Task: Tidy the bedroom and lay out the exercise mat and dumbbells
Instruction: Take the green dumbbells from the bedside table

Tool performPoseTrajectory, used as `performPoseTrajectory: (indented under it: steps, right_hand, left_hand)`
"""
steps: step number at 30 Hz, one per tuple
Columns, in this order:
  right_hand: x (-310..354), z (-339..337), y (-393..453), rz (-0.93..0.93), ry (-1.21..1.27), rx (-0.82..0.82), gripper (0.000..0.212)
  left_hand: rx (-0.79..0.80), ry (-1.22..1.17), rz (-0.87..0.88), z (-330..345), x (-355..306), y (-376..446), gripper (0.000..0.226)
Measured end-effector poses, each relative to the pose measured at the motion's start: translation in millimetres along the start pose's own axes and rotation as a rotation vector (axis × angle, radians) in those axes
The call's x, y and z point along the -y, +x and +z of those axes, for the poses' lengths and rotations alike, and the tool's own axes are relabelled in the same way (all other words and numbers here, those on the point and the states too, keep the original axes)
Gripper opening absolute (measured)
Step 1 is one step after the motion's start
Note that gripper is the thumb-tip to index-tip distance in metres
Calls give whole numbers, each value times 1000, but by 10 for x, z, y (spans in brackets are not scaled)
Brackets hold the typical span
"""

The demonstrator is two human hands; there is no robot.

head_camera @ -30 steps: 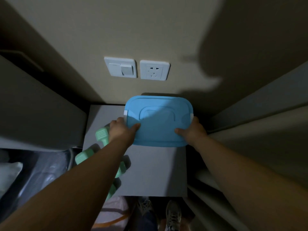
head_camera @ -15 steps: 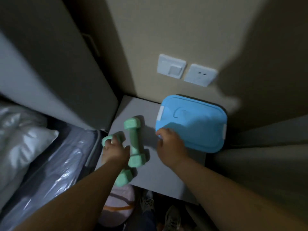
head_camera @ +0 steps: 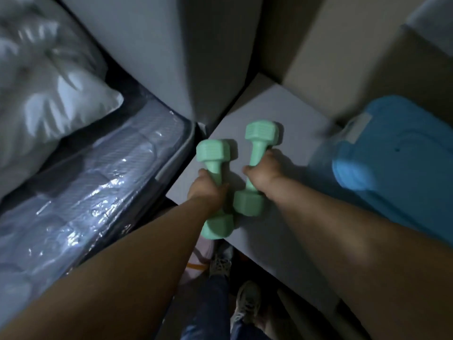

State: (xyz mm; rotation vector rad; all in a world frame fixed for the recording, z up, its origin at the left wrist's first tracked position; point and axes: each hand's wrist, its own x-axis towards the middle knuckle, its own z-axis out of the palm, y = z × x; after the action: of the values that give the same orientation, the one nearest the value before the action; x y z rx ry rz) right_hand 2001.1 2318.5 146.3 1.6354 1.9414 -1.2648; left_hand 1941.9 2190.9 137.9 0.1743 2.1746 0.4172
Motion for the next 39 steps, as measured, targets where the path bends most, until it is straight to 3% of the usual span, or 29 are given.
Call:
performPoseTrajectory:
  steps: [4, 8, 13, 21, 26, 33, 39]
  right_hand:
    - [-26, 70, -24, 134, 180, 15, 44]
    - [21, -53, -590, 79, 199, 49, 32]
    - [453, -458, -1713, -147, 117, 126, 18]
    - [1463, -654, -3825, -692, -21, 263, 39]
    - [1753, -166, -5111, -965, -129, 435, 43]
    - [1695, 974, -6627, -1165, -248, 681, 29]
    - [1286, 2473, -8201, -1213, -308, 937, 28]
  left_hand:
    - [10, -209, -65, 28, 32, -51, 41]
    - [-57, -394, -79, -233, 150, -517, 33]
    - [-221, -570, -9, -1003, 233, -1674, 32]
    - [-620, -794, 188, -2214, 749, -3868, 30]
    - [-936, -831, 182, -2592, 1572, -5012, 32]
    - [-1101, -807, -9, -2638, 3044, -6159, 51]
    - [-1237, -895, -156, -2512, 4755, -7195, 43]
